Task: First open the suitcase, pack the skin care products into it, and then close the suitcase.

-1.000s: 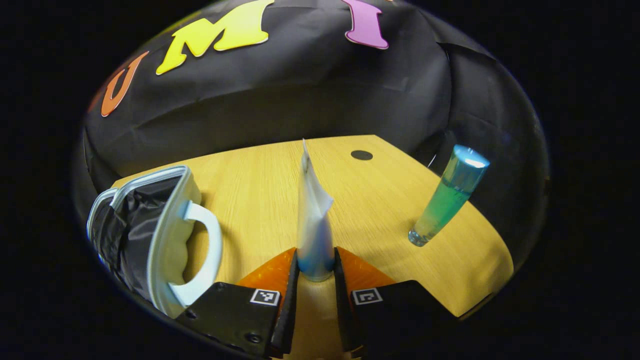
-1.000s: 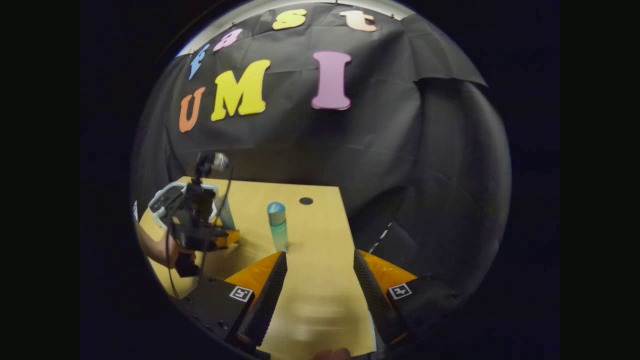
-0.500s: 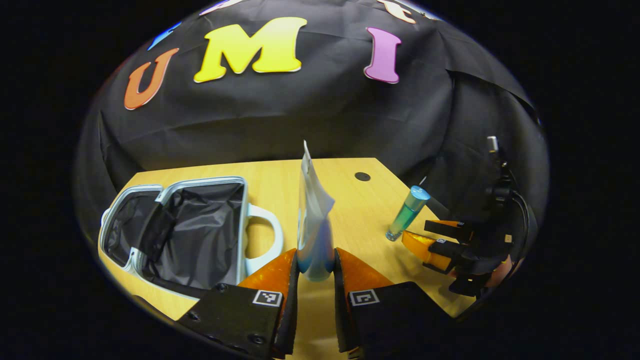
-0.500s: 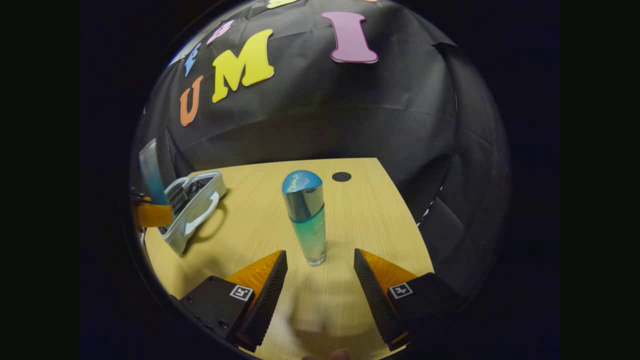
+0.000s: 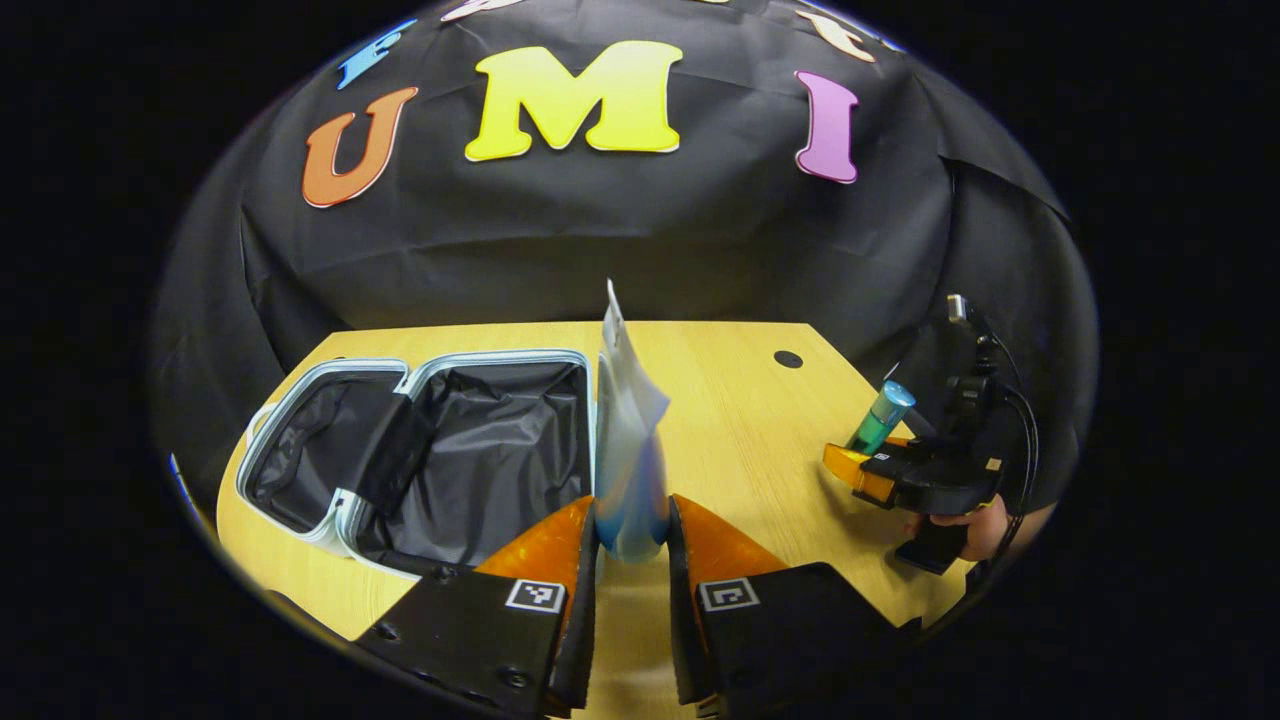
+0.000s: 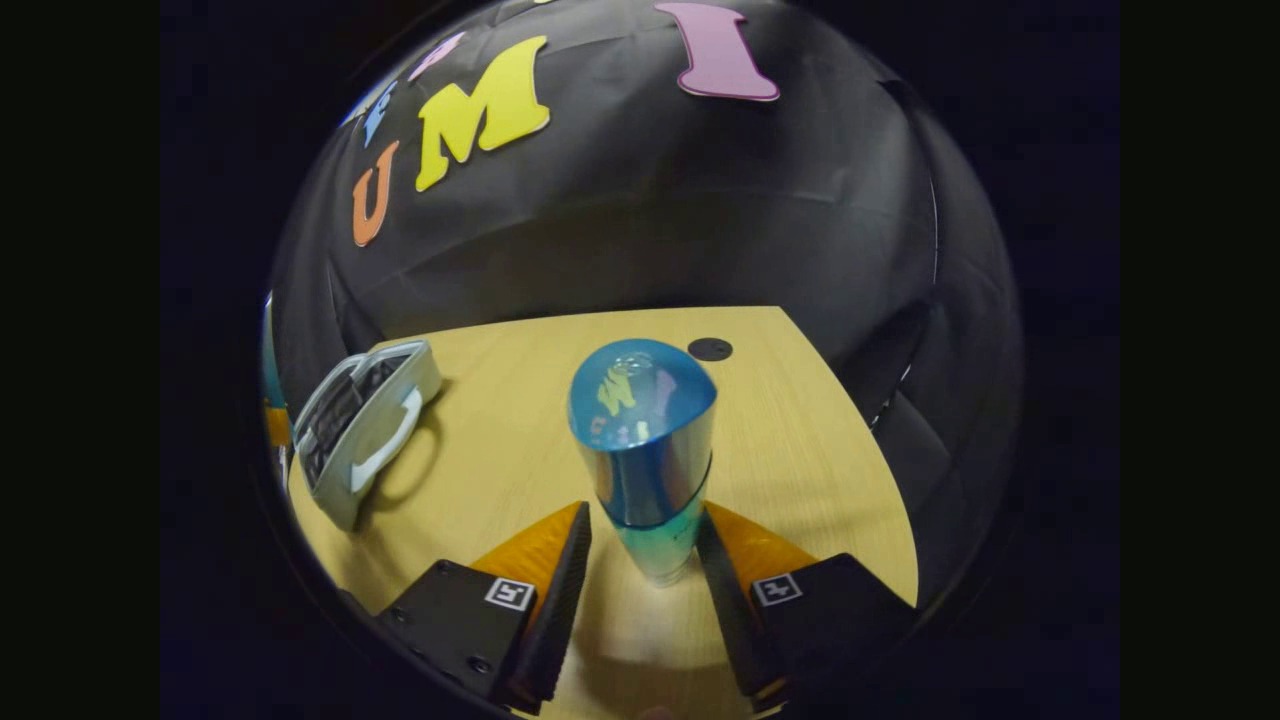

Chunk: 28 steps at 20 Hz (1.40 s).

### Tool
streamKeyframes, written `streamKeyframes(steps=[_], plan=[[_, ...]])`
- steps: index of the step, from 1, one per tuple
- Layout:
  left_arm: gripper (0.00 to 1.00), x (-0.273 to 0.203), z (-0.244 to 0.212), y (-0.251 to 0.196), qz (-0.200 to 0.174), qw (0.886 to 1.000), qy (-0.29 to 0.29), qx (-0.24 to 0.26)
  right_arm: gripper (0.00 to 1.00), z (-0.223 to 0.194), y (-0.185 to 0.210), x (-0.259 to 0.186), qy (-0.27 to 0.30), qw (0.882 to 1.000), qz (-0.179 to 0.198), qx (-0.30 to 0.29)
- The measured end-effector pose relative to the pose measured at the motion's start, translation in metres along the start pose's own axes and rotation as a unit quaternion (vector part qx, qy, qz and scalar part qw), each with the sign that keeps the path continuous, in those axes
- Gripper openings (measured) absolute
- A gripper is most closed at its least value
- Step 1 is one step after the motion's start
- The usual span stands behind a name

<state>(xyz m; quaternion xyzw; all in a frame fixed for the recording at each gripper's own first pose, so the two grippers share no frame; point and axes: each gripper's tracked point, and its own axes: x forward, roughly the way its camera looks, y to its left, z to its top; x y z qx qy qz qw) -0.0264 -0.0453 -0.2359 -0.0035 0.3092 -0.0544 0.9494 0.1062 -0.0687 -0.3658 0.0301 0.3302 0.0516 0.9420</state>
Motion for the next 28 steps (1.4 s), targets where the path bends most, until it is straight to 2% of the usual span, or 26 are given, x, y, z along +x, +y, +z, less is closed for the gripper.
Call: streamKeyframes(steps=[2,5,9,14,16,18,22,25,28], plan=[[0.35,-0.003,0.007,0.017,0.007,1.000,-0.005,-0.001,0.39,0.001,0.000,0.002,0.001,1.000,-0.008,-0.004],[0.35,-0.006,0.018,0.048,0.007,1.000,-0.002,-0.021,0.31,0.001,0.001,0.002,0.008,1.000,-0.016,-0.008],[0.35,0.002,0.020,0.087,-0.008,0.999,0.032,-0.039,0.30,0.008,0.017,-0.027,0.019,1.000,0.007,0.006],[0.35,0.030,0.009,0.113,-0.064,0.988,0.109,-0.089,0.29,0.011,0.051,-0.104,0.060,0.991,0.072,0.097],[0.35,0.041,-0.009,0.118,-0.090,0.977,0.162,-0.105,0.30,0.015,0.058,-0.133,0.066,0.987,0.086,0.117],[0.35,0.049,-0.032,0.129,-0.099,0.964,0.222,-0.105,0.28,0.016,0.061,-0.158,0.071,0.985,0.089,0.132],[0.35,0.061,-0.068,0.135,-0.116,0.926,0.330,-0.138,0.30,0.012,0.071,-0.196,0.078,0.980,0.096,0.155],[0.35,0.071,-0.083,0.139,-0.120,0.903,0.385,-0.150,0.30,0.008,0.067,-0.211,0.079,0.981,0.087,0.154],[0.35,0.080,-0.089,0.143,-0.116,0.887,0.419,-0.158,0.30,0.011,0.059,-0.220,0.077,0.978,0.074,0.178]])
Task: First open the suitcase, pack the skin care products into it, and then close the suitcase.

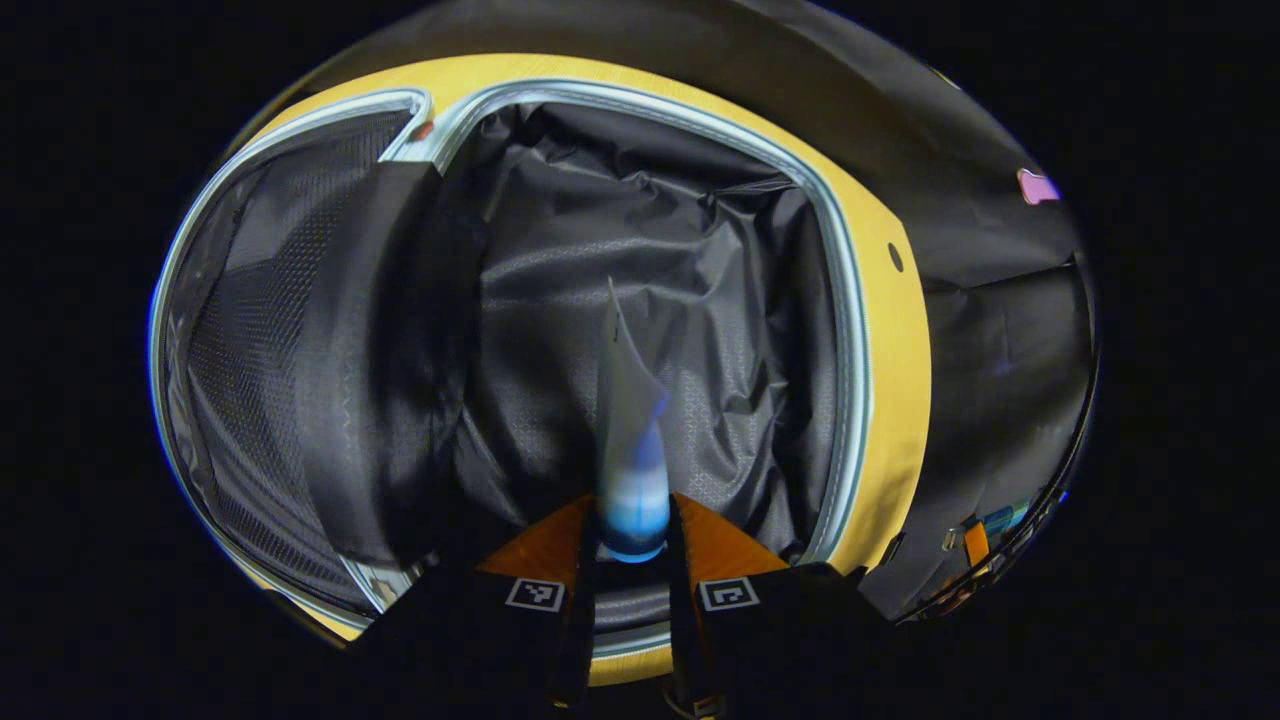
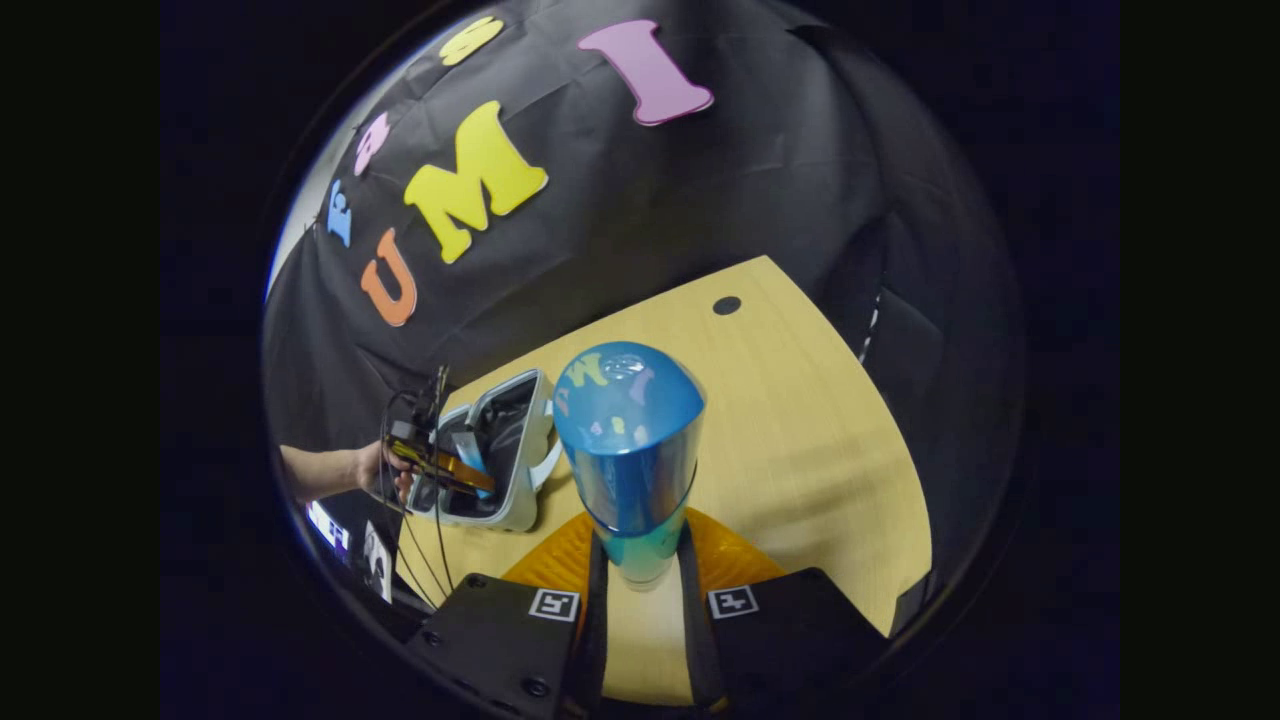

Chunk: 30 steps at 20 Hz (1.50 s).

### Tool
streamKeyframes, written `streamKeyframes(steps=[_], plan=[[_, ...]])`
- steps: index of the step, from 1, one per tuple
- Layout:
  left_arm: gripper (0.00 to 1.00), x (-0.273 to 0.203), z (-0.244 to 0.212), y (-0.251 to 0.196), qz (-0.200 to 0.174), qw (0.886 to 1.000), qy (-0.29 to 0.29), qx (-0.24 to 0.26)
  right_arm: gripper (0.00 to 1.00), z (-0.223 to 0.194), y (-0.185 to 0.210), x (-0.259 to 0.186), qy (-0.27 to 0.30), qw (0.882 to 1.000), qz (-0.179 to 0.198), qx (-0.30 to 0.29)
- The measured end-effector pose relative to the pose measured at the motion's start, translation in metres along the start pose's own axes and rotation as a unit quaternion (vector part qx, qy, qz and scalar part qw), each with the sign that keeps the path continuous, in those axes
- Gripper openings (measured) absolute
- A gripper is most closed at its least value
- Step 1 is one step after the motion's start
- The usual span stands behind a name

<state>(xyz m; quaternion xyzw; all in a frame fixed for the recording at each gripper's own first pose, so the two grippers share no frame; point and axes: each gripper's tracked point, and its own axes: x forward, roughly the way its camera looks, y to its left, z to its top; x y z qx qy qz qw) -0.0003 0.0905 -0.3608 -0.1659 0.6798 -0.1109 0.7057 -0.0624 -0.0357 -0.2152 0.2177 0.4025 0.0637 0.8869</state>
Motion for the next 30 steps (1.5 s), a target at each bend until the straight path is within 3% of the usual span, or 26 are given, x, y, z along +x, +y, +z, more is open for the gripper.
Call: streamKeyframes(steps=[4,8,9,10,11,15,17,18,19,20,21,23,25,27,29,30], plan=[[0.35,0.004,-0.003,0.004,0.022,0.998,0.051,0.012,0.30,0.008,-0.001,-0.013,-0.012,1.000,-0.010,0.000],[0.36,0.007,-0.001,0.007,0.048,0.996,0.071,0.017,0.32,0.017,0.022,-0.015,-0.008,1.000,0.004,-0.021],[0.37,0.007,-0.002,0.009,0.052,0.996,0.075,0.017,0.27,0.019,0.032,-0.015,-0.004,1.000,0.012,-0.028],[0.48,0.009,-0.001,0.008,0.050,0.996,0.072,0.013,0.30,0.019,0.042,-0.011,0.003,0.999,0.020,-0.036],[0.43,0.008,0.000,0.006,0.046,0.997,0.069,0.007,0.30,0.017,0.053,-0.009,0.006,0.999,0.030,-0.041],[0.66,-0.002,-0.005,0.002,0.028,0.998,0.049,0.003,0.30,-0.009,0.109,0.012,0.065,0.992,0.077,-0.075],[0.93,-0.018,-0.008,-0.007,0.010,1.000,0.016,-0.013,0.30,-0.017,0.140,0.030,0.095,0.985,0.092,-0.109],[0.97,-0.031,-0.009,-0.016,-0.008,1.000,-0.016,-0.016,0.27,-0.020,0.159,0.041,0.113,0.981,0.101,-0.122],[0.98,-0.048,-0.011,-0.028,-0.029,0.998,-0.053,-0.016,0.30,-0.024,0.179,0.052,0.132,0.976,0.111,-0.132],[0.86,-0.067,-0.013,-0.036,-0.044,0.994,-0.096,-0.015,0.27,-0.026,0.199,0.065,0.151,0.972,0.118,-0.133],[0.97,-0.088,-0.017,-0.043,-0.054,0.988,-0.144,-0.009,0.30,-0.030,0.220,0.078,0.175,0.968,0.126,-0.128],[0.98,-0.128,-0.027,-0.036,-0.025,0.971,-0.237,0.021,0.30,-0.040,0.256,0.115,0.216,0.960,0.129,-0.119],[0.98,-0.166,-0.047,-0.029,-0.004,0.952,-0.304,0.034,0.30,-0.052,0.276,0.151,0.254,0.952,0.110,-0.127],[0.98,-0.186,-0.076,-0.025,-0.007,0.937,-0.349,0.021,0.30,-0.069,0.283,0.189,0.295,0.946,0.079,-0.109],[0.98,-0.200,-0.108,-0.017,-0.024,0.929,-0.369,0.009,0.30,-0.089,0.272,0.223,0.330,0.939,0.027,-0.090],[0.98,-0.200,-0.124,-0.018,-0.033,0.931,-0.364,0.011,0.30,-0.098,0.265,0.237,0.345,0.935,0.005,-0.080]])
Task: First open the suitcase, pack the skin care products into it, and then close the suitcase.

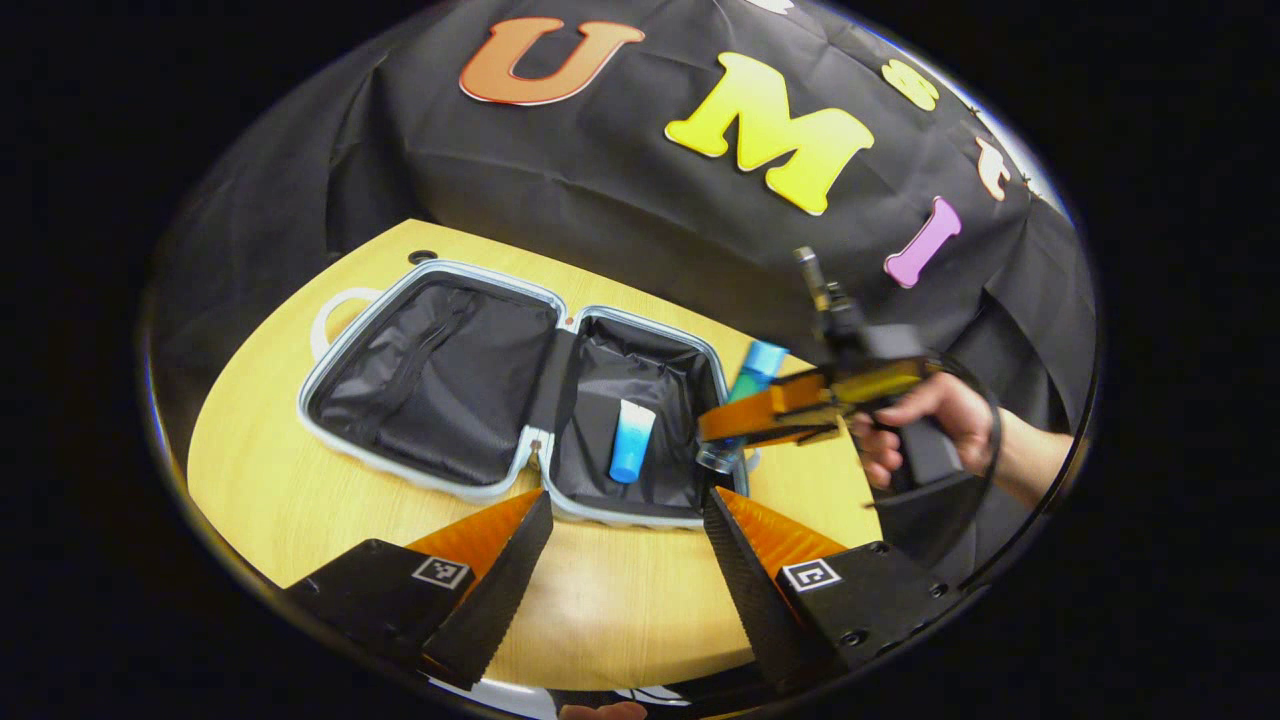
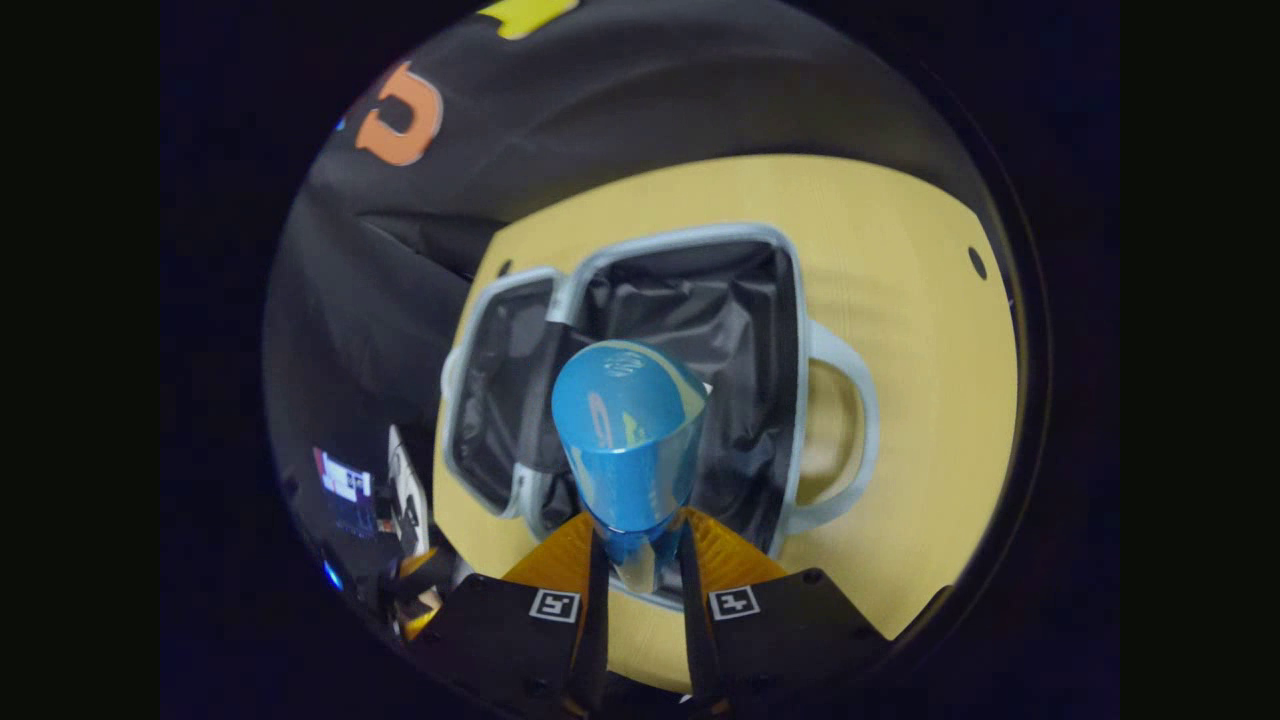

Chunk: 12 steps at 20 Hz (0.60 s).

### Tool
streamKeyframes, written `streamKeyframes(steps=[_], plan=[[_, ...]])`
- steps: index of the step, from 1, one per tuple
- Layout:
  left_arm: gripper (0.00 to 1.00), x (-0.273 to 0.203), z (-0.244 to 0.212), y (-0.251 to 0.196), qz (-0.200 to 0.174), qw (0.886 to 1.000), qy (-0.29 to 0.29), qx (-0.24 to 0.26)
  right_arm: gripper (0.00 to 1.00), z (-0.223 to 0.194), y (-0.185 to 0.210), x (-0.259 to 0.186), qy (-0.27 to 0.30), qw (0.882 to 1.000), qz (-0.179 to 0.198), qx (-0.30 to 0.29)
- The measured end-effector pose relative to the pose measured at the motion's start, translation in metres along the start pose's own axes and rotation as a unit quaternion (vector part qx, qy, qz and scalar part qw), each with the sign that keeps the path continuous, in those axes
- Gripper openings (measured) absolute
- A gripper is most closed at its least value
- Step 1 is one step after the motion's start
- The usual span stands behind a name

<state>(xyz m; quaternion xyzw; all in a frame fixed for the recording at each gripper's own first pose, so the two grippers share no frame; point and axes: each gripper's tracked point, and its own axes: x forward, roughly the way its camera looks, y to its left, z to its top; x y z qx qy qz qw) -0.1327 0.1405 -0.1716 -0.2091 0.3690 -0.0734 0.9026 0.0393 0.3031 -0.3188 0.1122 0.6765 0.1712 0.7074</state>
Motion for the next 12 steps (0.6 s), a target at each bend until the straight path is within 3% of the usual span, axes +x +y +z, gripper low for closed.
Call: streamKeyframes(steps=[4,12], plan=[[0.98,-0.030,-0.027,0.030,0.014,1.000,0.006,0.022,0.30,-0.007,-0.019,0.045,0.058,0.993,-0.047,0.090],[0.98,-0.060,0.000,0.092,0.066,0.997,-0.030,-0.041,0.30,-0.001,-0.036,0.064,0.044,0.988,-0.119,0.091]])
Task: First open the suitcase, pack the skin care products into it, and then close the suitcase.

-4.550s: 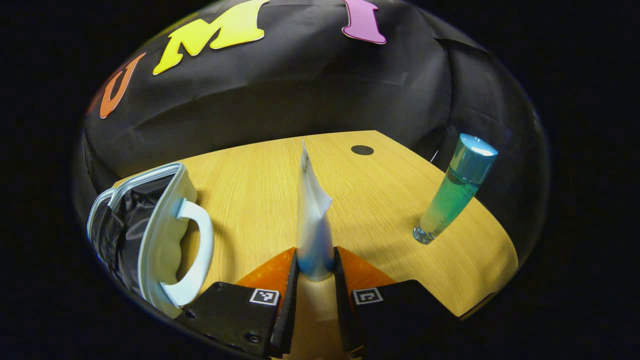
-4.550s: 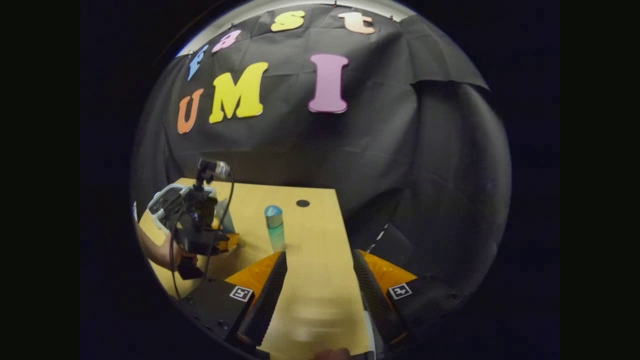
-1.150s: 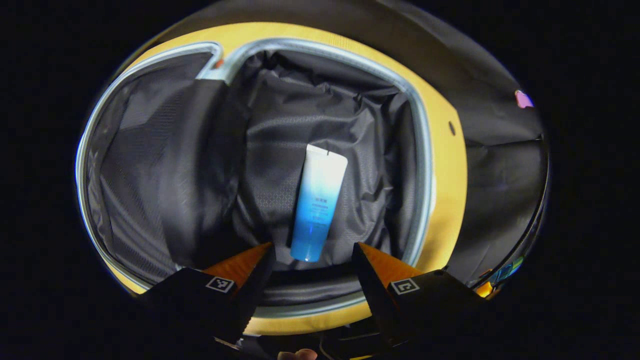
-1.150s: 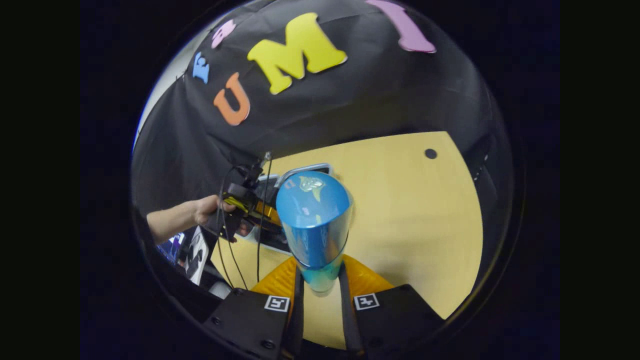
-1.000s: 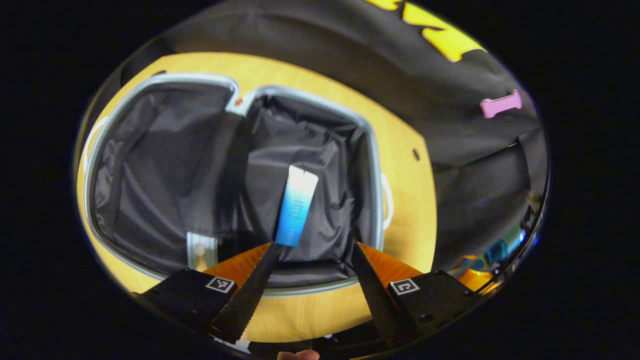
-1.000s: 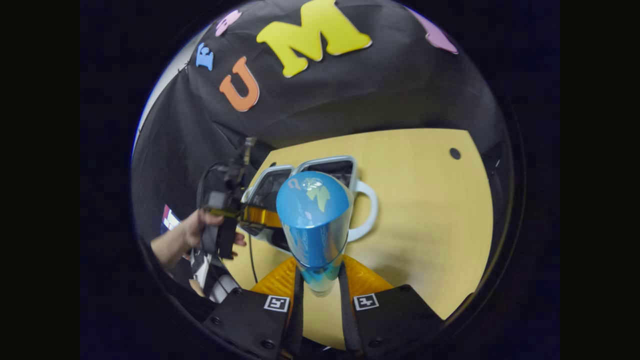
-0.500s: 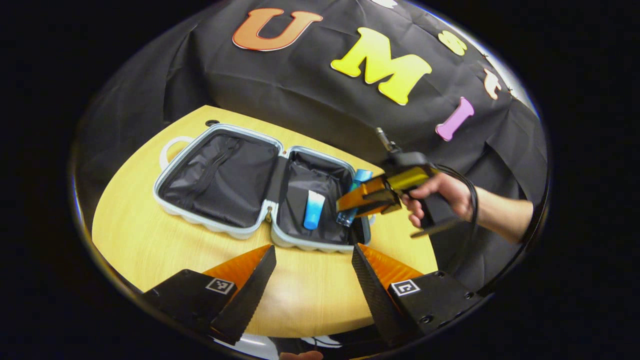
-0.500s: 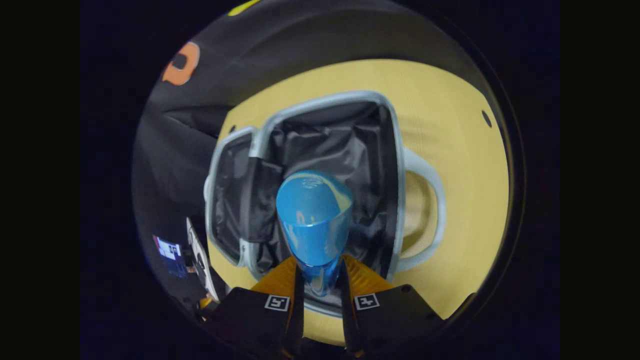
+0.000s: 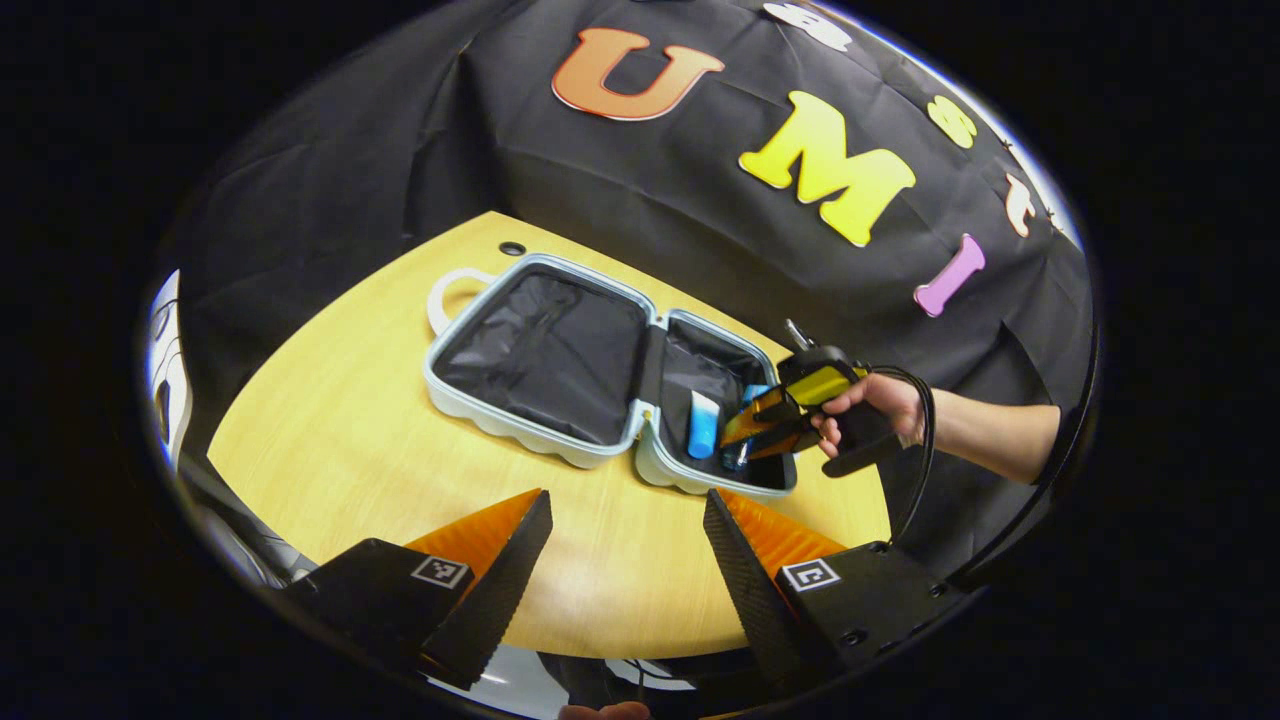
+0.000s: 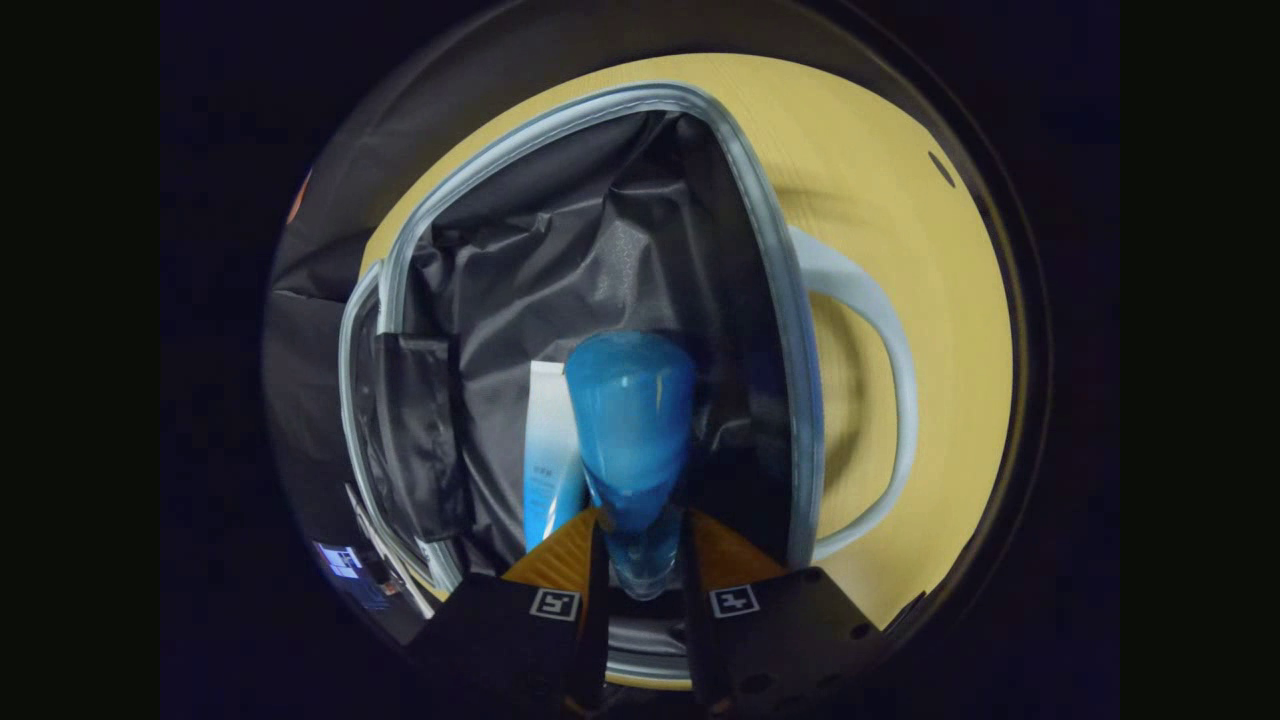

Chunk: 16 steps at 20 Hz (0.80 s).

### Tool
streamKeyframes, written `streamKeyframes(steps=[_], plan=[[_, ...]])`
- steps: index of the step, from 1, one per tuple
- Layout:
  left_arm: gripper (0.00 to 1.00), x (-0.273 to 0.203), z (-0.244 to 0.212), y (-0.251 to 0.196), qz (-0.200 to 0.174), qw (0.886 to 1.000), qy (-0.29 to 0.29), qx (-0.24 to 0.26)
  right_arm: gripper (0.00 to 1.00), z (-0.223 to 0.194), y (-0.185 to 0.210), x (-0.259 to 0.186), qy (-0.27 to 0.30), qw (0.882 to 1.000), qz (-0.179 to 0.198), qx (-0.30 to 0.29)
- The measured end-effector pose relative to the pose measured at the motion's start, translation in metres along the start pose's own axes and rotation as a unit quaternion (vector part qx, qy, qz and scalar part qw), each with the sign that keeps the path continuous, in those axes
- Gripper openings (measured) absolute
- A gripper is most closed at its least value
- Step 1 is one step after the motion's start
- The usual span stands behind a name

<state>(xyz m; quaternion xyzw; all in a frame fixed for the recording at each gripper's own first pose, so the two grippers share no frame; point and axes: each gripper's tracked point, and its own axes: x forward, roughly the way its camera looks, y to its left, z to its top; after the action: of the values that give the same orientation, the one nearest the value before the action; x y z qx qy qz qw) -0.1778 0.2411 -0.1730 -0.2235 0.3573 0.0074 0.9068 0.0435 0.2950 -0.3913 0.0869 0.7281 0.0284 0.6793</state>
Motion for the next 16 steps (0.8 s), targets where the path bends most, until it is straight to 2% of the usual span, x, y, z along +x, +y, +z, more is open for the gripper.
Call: streamKeyframes(steps=[2,3,7,8,9,11,13,14,16], plan=[[0.98,-0.002,0.012,0.014,0.019,1.000,-0.015,0.020,0.30,-0.001,0.002,0.000,-0.005,1.000,-0.006,-0.004],[0.98,-0.002,0.019,0.019,0.027,0.999,-0.022,0.033,0.35,0.001,0.002,-0.001,-0.012,1.000,-0.006,-0.005],[0.98,0.012,0.033,0.033,0.033,0.996,-0.016,0.082,0.42,-0.003,0.002,-0.020,-0.028,1.000,0.012,0.005],[0.98,0.016,0.037,0.038,0.036,0.995,-0.012,0.094,0.40,-0.006,0.002,-0.031,-0.035,0.999,0.023,0.007],[0.98,0.021,0.044,0.046,0.040,0.993,-0.009,0.107,0.51,-0.012,0.003,-0.043,-0.041,0.999,0.036,0.005],[0.98,0.031,0.063,0.060,0.043,0.991,-0.006,0.125,0.58,-0.024,0.004,-0.067,-0.054,0.996,0.068,0.006],[0.98,0.044,0.085,0.072,0.039,0.992,-0.006,0.120,0.69,-0.035,0.000,-0.088,-0.074,0.993,0.096,0.007],[0.98,0.051,0.096,0.082,0.038,0.993,-0.004,0.112,0.70,-0.040,-0.005,-0.100,-0.094,0.990,0.102,-0.003],[0.98,0.069,0.115,0.108,0.042,0.994,-0.003,0.097,0.71,-0.044,-0.031,-0.115,-0.146,0.985,0.079,-0.050]])
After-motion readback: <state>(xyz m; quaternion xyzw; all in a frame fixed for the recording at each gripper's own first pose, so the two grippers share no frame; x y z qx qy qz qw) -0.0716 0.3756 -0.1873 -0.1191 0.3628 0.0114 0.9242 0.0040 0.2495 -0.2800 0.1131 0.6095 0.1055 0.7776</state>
